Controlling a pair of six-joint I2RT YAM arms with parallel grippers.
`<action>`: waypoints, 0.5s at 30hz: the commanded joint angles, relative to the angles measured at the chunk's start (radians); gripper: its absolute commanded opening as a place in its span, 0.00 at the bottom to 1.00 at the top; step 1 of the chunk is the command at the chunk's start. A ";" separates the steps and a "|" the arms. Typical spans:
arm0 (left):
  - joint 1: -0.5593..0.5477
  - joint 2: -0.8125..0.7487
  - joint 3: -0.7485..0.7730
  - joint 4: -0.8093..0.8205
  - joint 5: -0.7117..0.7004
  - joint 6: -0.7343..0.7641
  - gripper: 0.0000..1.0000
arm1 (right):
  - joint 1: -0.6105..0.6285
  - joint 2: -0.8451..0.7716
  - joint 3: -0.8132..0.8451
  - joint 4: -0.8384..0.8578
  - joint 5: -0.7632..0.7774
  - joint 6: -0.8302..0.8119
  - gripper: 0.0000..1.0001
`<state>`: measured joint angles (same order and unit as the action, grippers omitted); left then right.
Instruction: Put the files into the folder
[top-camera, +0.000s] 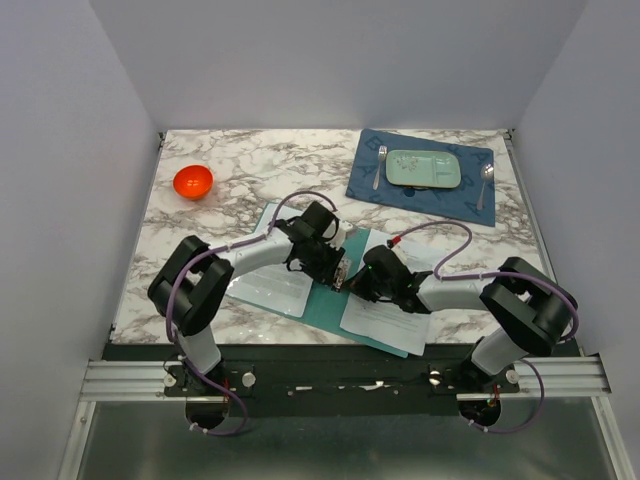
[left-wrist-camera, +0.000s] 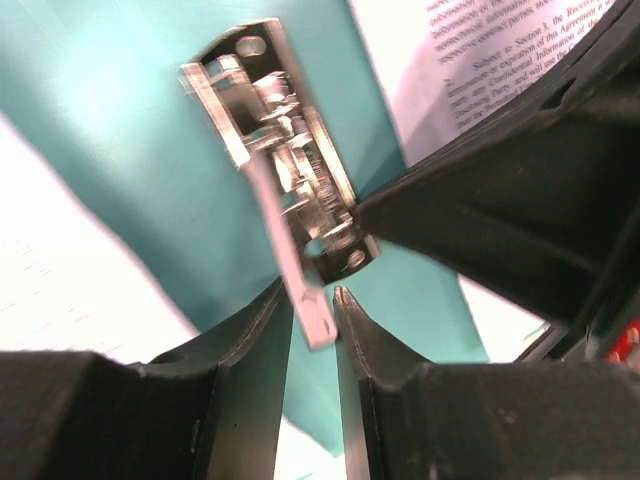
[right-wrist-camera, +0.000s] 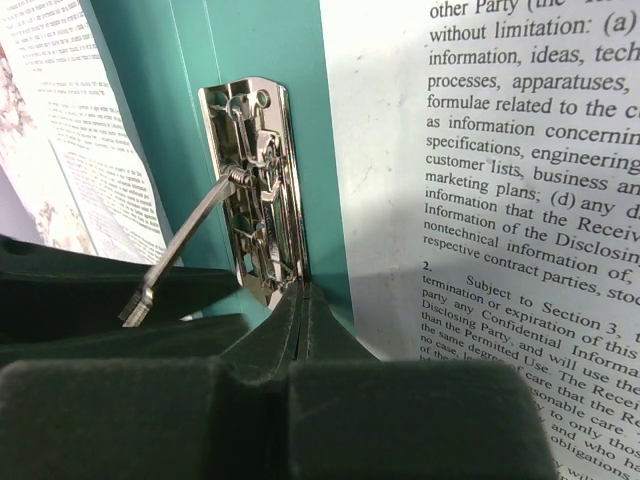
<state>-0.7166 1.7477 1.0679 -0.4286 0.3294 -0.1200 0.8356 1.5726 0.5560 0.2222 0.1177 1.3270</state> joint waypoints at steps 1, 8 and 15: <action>0.066 -0.092 0.067 -0.076 0.055 0.049 0.41 | 0.002 0.052 -0.070 -0.231 0.020 -0.038 0.00; 0.141 -0.214 0.156 -0.223 0.102 0.115 0.55 | 0.002 0.012 -0.045 -0.254 0.034 -0.063 0.00; 0.172 -0.312 0.045 -0.136 -0.301 0.278 0.64 | 0.002 -0.048 0.047 -0.287 0.057 -0.150 0.00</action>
<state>-0.5514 1.4704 1.2007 -0.5926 0.3149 0.0257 0.8360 1.5375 0.5861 0.1177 0.1196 1.2743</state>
